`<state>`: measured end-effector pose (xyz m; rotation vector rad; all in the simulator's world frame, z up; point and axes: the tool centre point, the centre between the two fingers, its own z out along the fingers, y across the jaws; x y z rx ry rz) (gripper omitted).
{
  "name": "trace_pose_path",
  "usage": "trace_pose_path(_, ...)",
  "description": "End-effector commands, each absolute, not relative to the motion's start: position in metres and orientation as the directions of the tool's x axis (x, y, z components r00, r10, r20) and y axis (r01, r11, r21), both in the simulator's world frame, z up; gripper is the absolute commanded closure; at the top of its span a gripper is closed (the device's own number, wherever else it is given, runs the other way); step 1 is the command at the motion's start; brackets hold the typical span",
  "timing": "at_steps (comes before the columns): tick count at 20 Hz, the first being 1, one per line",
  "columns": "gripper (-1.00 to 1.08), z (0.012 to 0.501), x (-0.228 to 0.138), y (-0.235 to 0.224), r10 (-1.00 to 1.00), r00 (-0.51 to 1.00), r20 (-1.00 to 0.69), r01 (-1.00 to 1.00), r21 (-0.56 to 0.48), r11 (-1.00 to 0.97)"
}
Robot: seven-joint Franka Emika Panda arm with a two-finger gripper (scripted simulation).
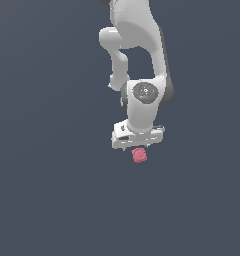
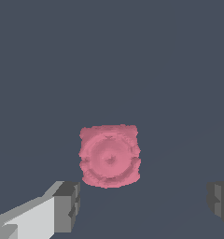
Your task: Pick up the object and move it to a goal position.
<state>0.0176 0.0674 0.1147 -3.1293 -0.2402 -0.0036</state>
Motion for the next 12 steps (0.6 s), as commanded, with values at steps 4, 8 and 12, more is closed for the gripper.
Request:
trace_pose_path(4,-0.92,0.095,0.022,0.087,0.2,0.98,0.001,0.2,0.0,-0.98)
trace_pose_path(8,-0.92,0.091,0.022,0.091,0.21,0.978,0.0,0.21,0.0,-0.978)
trace_pose_path(12,-0.92,0.088,0.021,0.09,0.207,0.978,-0.001,0.207,0.0,-0.978)
